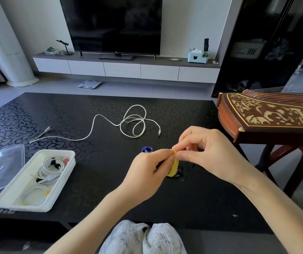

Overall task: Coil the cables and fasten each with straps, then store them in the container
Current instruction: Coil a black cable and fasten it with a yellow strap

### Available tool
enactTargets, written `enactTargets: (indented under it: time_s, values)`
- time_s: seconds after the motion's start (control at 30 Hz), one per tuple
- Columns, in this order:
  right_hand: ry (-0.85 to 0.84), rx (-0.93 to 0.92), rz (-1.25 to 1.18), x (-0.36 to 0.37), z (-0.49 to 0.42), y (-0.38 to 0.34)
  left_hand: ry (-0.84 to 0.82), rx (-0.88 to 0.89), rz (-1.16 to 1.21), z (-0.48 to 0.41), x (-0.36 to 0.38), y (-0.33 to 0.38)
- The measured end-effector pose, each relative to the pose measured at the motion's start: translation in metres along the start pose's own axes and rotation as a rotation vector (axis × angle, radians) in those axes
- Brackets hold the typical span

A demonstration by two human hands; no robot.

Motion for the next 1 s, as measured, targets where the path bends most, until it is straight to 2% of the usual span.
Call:
enactTargets:
  time_s: [0.17, 0.3, 0.57, 0.7, 0.9, 1.0]
  values:
    - [-0.010, 0.042, 0.103, -0.004, -0.003, -0.008, -0.068, -0.005, 0.008, 0.001, -0.005, 0.003]
    - [-0.022, -0.018, 0.232, -0.007, -0.002, -0.019, -0.064, 0.049, 0.018, 0.000, -0.010, 0.008]
    - [-0.149, 0.044, 0.107, -0.019, -0.009, -0.030, -0.052, 0.123, -0.013, -0.002, -0.017, 0.010]
    - [-0.029, -0.027, 0.262, -0.019, -0.009, -0.033, -0.179, -0.001, 0.082, -0.002, -0.015, 0.005]
    - [0.125, -0.272, 0.571, -0.003, -0.009, -0.034, -0.182, -0.035, 0.104, -0.004, -0.016, 0.005]
    - [0.191, -0.374, 0.636, 0.006, -0.003, -0.037, -0.179, -0.047, 0.070, -0.004, -0.021, 0.009]
Point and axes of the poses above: each hand's wrist, its own z-axis away from the middle knuckle, its own x-axis out of the palm, y = z × x, the point moved 1 cm from there along -z, towards the middle knuckle, and after that the axes turned 15 degrees about -x, right-handed, at the moved point
